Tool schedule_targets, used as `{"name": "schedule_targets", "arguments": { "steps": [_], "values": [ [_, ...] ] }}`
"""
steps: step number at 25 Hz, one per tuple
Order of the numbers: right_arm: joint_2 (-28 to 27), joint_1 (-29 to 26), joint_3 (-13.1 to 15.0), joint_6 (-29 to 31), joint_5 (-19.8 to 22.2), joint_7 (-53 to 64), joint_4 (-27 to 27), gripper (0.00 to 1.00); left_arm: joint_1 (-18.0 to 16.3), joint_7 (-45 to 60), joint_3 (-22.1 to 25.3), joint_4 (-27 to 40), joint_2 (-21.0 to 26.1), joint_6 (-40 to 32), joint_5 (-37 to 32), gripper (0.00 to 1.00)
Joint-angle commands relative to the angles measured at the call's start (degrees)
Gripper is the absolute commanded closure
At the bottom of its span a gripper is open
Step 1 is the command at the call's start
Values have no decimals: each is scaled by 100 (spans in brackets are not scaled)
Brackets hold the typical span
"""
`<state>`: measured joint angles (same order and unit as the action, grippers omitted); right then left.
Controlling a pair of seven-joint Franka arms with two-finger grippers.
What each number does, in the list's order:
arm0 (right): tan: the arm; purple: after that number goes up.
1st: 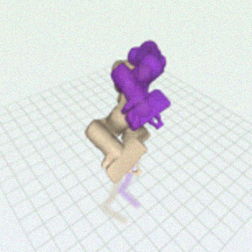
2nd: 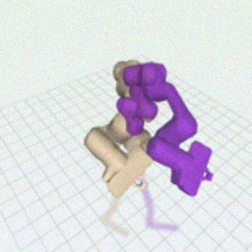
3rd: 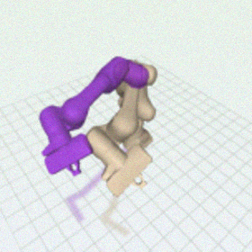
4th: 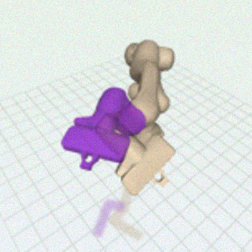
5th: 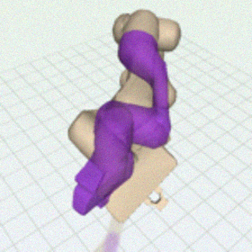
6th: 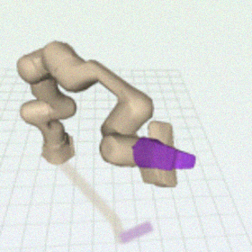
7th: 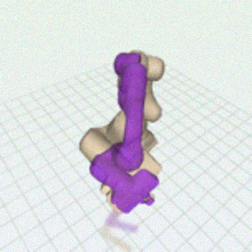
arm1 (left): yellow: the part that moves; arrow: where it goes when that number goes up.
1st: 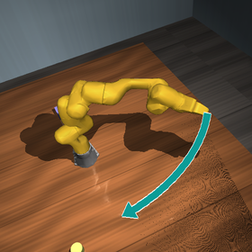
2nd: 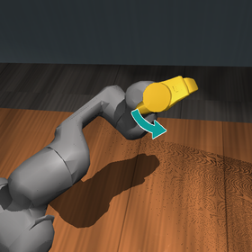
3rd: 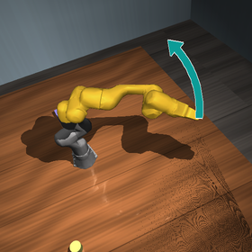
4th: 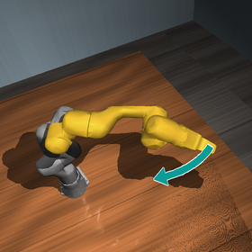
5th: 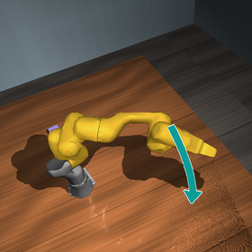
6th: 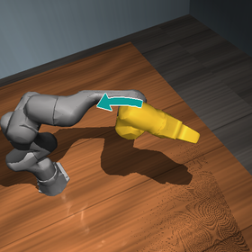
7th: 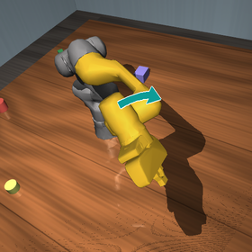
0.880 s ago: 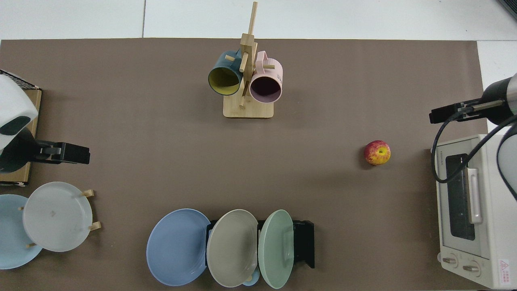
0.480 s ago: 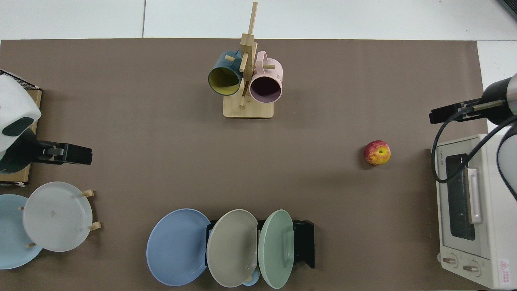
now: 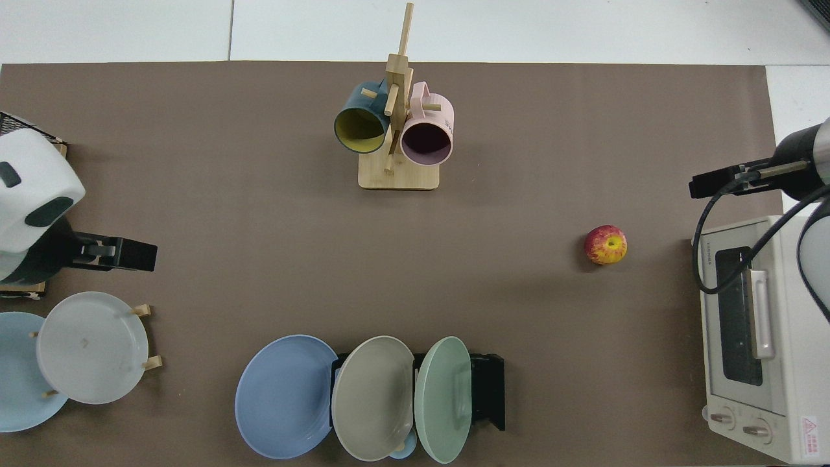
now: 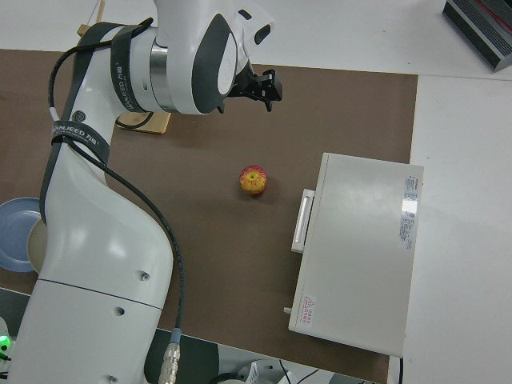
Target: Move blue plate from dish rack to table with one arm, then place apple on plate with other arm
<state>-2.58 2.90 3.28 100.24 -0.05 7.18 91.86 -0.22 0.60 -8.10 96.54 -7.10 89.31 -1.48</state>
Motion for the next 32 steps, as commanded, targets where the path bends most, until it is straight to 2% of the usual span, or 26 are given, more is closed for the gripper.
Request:
{"name": "schedule_targets", "arguments": {
  "steps": [1, 4, 7, 9, 13, 15, 22, 32],
  "values": [
    [144, -17, -20, 93, -66, -111, 183, 0, 66, 958, -560, 1145, -870, 429, -581, 0],
    [144, -8, -20, 93, -66, -111, 183, 0, 75, 1135, -701, 2119, -1599, 727, -590, 0],
    [144, -8, -20, 93, -66, -111, 183, 0, 83, 1966, -1306, 3235, -2171, 1148, -581, 0],
    [144, -9, -20, 93, -66, -111, 183, 0, 110, 2565, -1719, 3851, -2374, 1614, -555, 0],
    [144, -17, -11, 93, -66, -111, 183, 0, 259, 2717, -1817, 4328, -2551, 1826, -353, 0],
    [144, -9, -20, 93, -66, -111, 183, 0, 277, 2744, -1975, 4793, -2612, 2194, -370, 0],
    [144, -17, -11, 93, -65, -111, 183, 0, 58, 2533, -1958, 4909, -2613, 2415, -379, 0],
    [144, -17, -20, 93, -66, -111, 183, 0, 75, 2533, -2072, 5094, -2366, 2653, -388, 0]
  ]
}}
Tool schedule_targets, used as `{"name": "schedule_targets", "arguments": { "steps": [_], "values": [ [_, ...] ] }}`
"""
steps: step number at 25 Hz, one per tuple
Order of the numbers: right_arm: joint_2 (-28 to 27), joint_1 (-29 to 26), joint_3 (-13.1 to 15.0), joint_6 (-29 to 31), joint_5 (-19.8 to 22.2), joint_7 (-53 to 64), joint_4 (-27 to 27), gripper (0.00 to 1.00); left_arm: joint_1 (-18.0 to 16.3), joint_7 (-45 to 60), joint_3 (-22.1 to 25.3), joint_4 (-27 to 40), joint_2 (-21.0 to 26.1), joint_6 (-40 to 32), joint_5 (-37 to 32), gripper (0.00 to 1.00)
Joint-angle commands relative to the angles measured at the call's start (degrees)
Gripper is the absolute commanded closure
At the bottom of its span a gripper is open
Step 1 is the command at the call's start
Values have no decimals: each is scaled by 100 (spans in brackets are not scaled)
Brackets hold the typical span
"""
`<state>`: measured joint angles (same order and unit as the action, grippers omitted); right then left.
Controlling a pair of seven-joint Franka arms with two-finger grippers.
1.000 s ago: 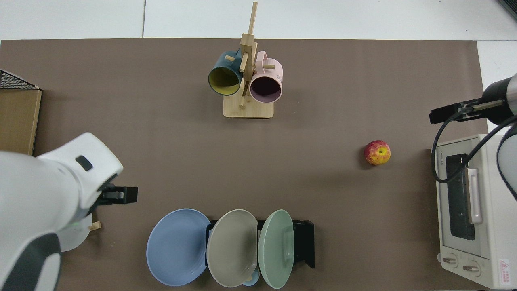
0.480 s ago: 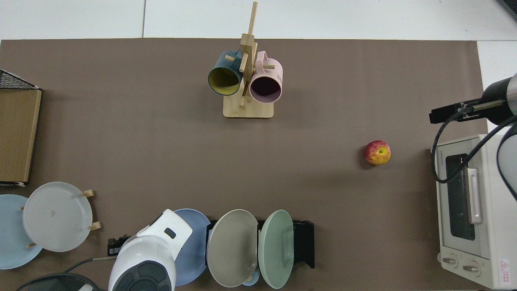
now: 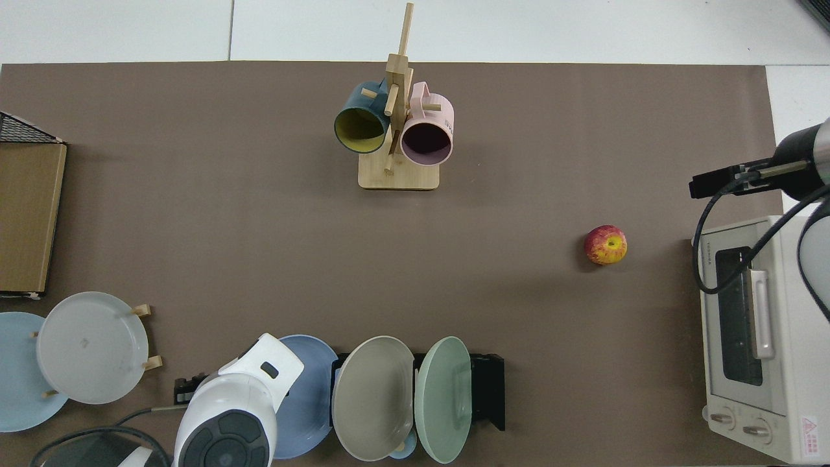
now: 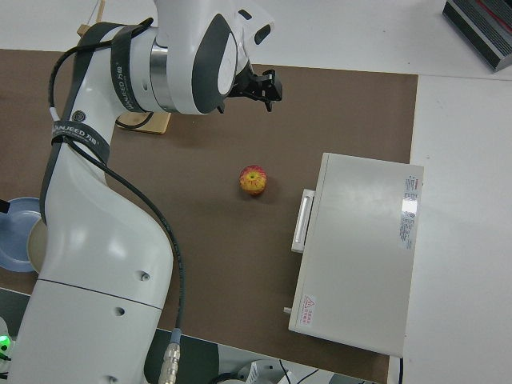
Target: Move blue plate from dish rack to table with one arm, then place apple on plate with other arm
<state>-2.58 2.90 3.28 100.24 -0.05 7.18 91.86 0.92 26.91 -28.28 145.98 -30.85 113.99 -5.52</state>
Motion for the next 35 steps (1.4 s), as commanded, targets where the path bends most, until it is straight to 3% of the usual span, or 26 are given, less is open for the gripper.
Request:
{"name": "schedule_targets", "arguments": {
  "steps": [1, 9, 16, 18, 19, 20, 21, 26, 35],
  "values": [
    [144, -17, -12, 67, -57, -111, 183, 0, -39, -98, -55, 158, 26, 193, 15, 0],
    [232, 79, -47, 163, -74, -190, 456, 0, -30, -72, -195, 202, 220, 281, 15, 0],
    [-233, 194, -47, 242, -74, -462, 456, 0, -39, -168, -195, 202, 273, 307, -2, 33],
    [-400, 185, -47, 303, -74, -471, 464, 0, -48, -265, -195, 202, 325, 316, -2, 49],
    [-471, 185, -47, 347, -74, -471, 482, 0, -56, -291, -195, 202, 325, 308, -2, 64],
    [-550, 176, -47, 417, -74, -471, 499, 0, -65, -300, -195, 194, 325, 308, -2, 86],
    [-629, 167, -47, 522, -74, -471, 543, 0, -65, -300, -195, 194, 325, 299, -2, 100],
    [-867, 176, -47, 1216, -66, -542, 903, 0, -83, -309, -187, 18, 308, 141, -116, 100],
    [-1130, 150, -47, 2315, -66, -603, 1826, 0, -48, -327, -195, -676, 229, -817, -494, 100]
  ]
}}
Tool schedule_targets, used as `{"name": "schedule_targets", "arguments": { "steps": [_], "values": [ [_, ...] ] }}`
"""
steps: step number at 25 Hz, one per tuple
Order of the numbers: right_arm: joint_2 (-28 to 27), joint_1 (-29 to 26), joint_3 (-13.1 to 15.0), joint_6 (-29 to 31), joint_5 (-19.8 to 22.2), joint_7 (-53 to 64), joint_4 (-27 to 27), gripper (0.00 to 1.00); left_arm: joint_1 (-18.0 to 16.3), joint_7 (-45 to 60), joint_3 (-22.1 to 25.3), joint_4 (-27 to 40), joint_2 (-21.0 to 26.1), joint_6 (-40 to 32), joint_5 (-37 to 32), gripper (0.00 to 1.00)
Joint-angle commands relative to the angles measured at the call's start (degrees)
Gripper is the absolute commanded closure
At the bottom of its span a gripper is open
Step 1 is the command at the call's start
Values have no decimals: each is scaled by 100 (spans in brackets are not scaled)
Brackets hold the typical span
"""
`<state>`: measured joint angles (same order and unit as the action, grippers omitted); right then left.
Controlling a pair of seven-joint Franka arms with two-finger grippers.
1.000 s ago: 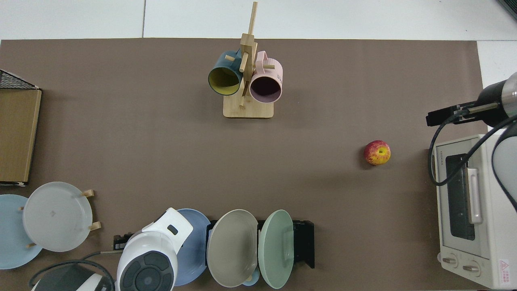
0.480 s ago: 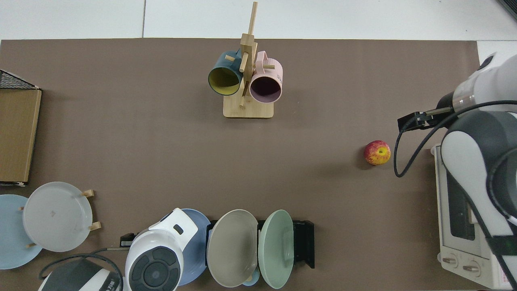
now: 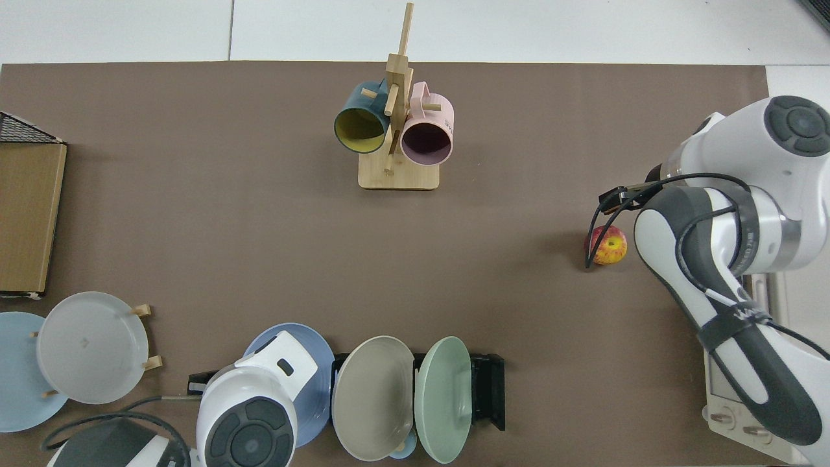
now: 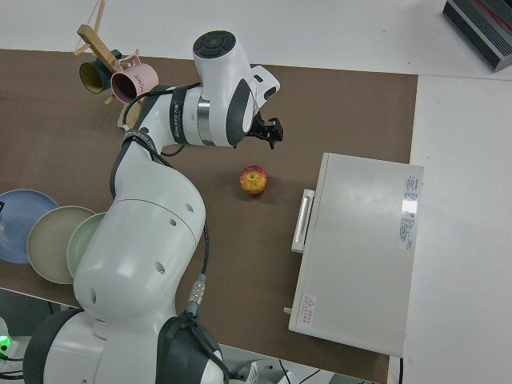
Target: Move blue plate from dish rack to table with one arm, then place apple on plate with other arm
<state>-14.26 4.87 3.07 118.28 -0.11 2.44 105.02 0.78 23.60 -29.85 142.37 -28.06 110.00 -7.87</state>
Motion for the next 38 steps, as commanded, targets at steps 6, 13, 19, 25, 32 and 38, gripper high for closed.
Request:
{"name": "schedule_targets", "arguments": {
  "steps": [6, 13, 19, 25, 32, 38],
  "values": [
    [-288, -12, -26, 758, -60, -147, 617, 0, -122, -49, 67, -1149, -7, -822, -794, 100],
    [-332, 49, -26, 767, -51, -147, 784, 0, -351, -699, 936, -2405, 1002, -664, -733, 100],
    [-323, 58, -26, 776, -51, -156, 968, 0, -386, -594, 1140, -2443, 1812, 477, 531, 100],
    [-332, 49, -26, 854, -51, -182, 1047, 49, -298, -436, 1087, -2328, 2304, 1146, 1375, 100],
    [-341, 58, -26, 881, -42, -182, 995, 100, 396, 232, 911, -1950, 3104, 2701, 1842, 100],
    [-271, 58, -26, 741, -42, -173, 714, 100, 712, 355, 902, -1731, 3526, 3412, 1886, 100]
  ]
}}
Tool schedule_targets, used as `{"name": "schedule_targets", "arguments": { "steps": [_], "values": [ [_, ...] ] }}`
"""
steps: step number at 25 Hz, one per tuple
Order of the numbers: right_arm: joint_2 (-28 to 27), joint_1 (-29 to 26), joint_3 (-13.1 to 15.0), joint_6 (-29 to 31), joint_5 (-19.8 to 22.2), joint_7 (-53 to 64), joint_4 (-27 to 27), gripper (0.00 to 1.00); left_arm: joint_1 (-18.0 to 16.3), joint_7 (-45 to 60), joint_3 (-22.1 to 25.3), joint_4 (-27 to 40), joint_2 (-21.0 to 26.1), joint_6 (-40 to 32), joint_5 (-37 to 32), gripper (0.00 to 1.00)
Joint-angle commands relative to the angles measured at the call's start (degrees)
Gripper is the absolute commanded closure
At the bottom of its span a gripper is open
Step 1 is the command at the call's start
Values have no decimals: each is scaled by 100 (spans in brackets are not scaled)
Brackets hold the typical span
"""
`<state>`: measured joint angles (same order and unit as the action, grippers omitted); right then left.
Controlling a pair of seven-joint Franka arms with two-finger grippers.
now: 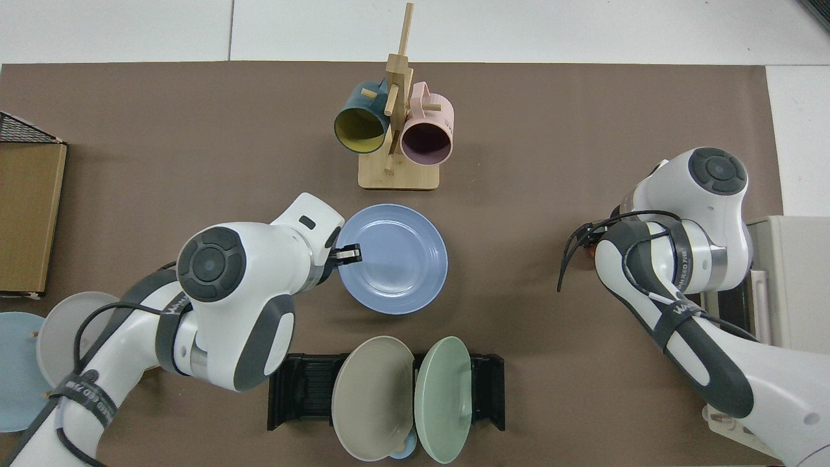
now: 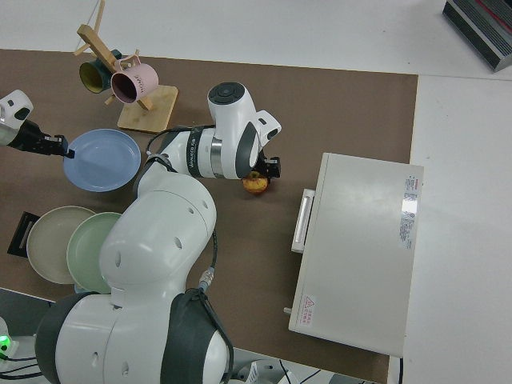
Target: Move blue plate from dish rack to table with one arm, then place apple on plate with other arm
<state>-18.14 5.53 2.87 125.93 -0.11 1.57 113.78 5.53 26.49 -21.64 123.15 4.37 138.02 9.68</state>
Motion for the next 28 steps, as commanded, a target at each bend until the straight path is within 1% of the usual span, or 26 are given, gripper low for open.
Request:
{"name": "schedule_targets", "arguments": {
  "steps": [1, 6, 13, 14, 16, 17, 18, 23, 26, 28],
  "values": [
    [136, -8, -5, -68, -42, -87, -207, 100, 229, 23, 81, 271, 292, 699, 131, 100],
    [381, -8, 3, -463, -24, -87, -488, 100, 203, -170, 72, 394, 275, 682, 131, 100],
    [619, -8, 12, -1342, -24, -87, -1191, 100, 247, -311, 81, 517, 266, 735, 122, 100],
    [671, -8, 12, -1421, -33, -87, -1261, 100, 247, -320, 81, 509, 284, 744, 114, 87],
    [742, -8, 21, -1501, 2, -87, -1332, 100, 247, -372, 90, 474, 293, 691, 8, 40],
    [760, -8, 21, -1536, 2, -87, -1367, 100, 238, -451, 98, 474, 293, 682, -53, 12],
    [795, -8, 21, -1588, -7, -87, -1393, 100, 212, -556, 107, 465, 301, 673, -123, 0],
    [821, -17, -5, -1606, -60, -148, -1394, 100, 124, -654, 151, 193, 363, 437, -387, 0],
    [856, 1, -23, -1580, -51, -464, -1385, 100, 19, -654, 151, -27, 363, 103, -589, 0],
    [856, 167, -32, -1571, -59, -614, -1376, 100, -104, -663, 143, -194, 363, -204, -747, 0]
  ]
}}
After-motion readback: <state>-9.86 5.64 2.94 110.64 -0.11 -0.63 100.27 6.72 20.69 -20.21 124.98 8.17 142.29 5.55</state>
